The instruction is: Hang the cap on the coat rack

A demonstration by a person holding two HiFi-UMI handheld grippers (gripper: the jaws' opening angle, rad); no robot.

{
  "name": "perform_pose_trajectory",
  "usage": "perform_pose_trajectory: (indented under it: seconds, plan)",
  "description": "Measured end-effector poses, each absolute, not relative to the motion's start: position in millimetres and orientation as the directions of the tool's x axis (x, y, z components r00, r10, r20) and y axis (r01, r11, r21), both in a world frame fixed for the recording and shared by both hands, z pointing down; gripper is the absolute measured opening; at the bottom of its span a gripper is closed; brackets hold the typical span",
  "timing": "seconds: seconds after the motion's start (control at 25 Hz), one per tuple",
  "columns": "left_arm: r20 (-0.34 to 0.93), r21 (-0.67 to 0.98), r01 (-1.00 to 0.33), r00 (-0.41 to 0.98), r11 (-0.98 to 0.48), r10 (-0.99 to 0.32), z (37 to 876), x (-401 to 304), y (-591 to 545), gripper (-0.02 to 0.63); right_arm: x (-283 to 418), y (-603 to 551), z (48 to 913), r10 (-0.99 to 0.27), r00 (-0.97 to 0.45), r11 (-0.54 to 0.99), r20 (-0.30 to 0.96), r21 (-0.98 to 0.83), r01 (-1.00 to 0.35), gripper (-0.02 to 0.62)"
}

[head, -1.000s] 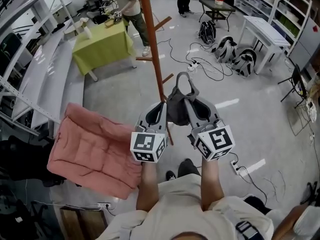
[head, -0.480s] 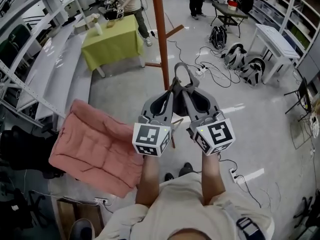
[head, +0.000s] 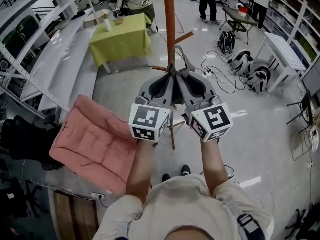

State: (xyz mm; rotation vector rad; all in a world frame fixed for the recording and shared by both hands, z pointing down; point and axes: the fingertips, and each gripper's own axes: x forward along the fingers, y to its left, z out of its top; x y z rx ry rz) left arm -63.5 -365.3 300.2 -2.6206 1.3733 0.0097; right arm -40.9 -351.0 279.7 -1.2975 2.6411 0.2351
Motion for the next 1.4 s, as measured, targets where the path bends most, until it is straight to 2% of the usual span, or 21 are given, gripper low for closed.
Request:
perform_pose_trajectory:
  seconds: [0.4,0.8,1.4]
  plan:
    - [-0.138,-0.130,-0.816,0.577,-0.563,-0.805,260,-68,-393,0.006,-47,-378,239,-0.721,-0.625,0.634,-0.299,0.077,-0.769,0.023]
    - [-0.147,-0.267,-0.798,0.588,-0.541,-0.795,210,-54,-410,0.006,-35,-393,192,-0.701,-0.608,0.624,-0.373,0.093,-0.776,0.023]
    - [-0.199,-0.354,-0.794,0.581,-0.494,-0.790,142,-37,-415,0.006,-18,-397,125,-0.668,-0.589,0.612,-0.455,0.115,-0.783,0.023]
